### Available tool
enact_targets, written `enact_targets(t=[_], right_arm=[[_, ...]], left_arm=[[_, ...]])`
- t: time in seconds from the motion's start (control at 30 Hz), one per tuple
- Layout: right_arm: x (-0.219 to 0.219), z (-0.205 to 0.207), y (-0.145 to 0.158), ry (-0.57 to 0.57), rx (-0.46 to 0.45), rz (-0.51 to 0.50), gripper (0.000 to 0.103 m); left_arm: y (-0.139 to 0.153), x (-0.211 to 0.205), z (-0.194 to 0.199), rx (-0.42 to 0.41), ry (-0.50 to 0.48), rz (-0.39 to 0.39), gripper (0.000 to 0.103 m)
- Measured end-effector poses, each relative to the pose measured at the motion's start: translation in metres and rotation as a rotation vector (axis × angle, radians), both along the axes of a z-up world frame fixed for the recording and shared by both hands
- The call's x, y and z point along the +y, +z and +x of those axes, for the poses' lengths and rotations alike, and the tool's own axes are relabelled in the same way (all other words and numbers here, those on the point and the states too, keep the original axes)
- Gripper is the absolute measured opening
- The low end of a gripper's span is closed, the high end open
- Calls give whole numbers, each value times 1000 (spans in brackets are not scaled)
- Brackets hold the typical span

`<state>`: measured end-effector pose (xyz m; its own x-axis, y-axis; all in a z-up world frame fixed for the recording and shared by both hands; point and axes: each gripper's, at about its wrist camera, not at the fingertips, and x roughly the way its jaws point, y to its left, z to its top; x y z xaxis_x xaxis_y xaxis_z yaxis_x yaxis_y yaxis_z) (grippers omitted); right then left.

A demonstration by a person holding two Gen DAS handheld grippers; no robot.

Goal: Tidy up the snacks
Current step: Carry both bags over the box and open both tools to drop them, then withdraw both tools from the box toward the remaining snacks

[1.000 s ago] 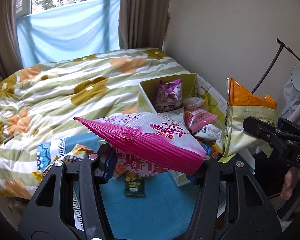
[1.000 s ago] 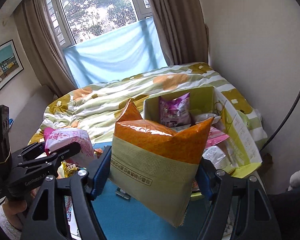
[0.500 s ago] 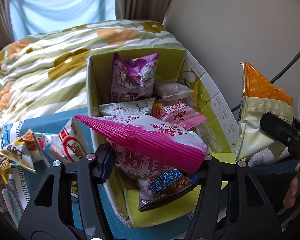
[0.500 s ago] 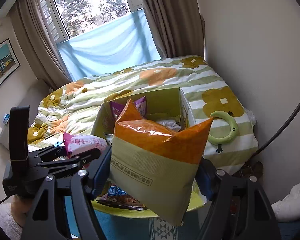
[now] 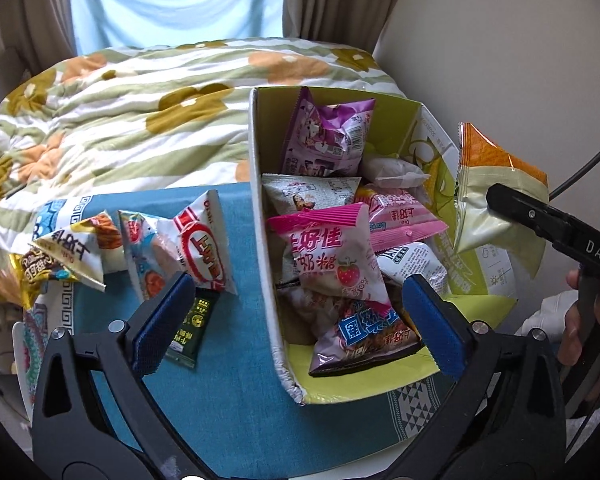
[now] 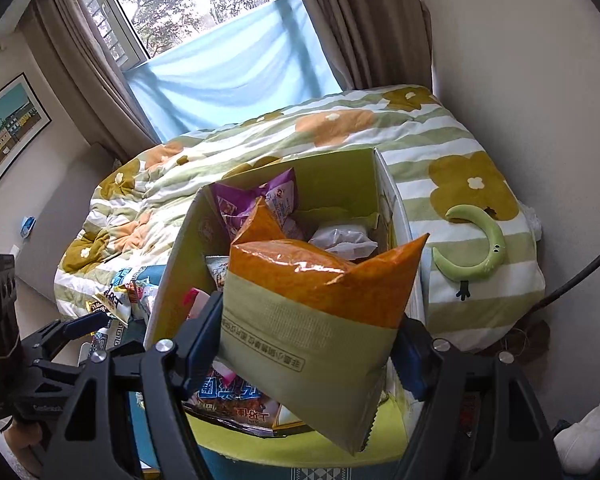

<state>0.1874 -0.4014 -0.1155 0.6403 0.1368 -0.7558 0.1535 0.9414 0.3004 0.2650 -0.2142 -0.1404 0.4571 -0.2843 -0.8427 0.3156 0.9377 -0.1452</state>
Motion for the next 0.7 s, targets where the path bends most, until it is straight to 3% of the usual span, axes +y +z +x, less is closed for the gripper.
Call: enact_targets(t=[0.4,0.43,0.47,0.5,0.6,0.7], right_arm=[[6,35,-23,37,76,1,73],[6,35,-24,38,79,2,80],[7,33,-24,31,73,-12,96],[8,31,-22,32,57,-18,103],[7,16,-15,40,-8,-14,103],[9,9,-15,52,-13,-48,103]], left_arm=[[1,0,6,-19,19,31,103],[1,0,6,-20,22,35,103],[2,0,6,-20,23,34,103],[2,0,6,-18,24,32,103],[0,1,3,-11,28,32,103],[-2,2,1,-8,26,33,102]])
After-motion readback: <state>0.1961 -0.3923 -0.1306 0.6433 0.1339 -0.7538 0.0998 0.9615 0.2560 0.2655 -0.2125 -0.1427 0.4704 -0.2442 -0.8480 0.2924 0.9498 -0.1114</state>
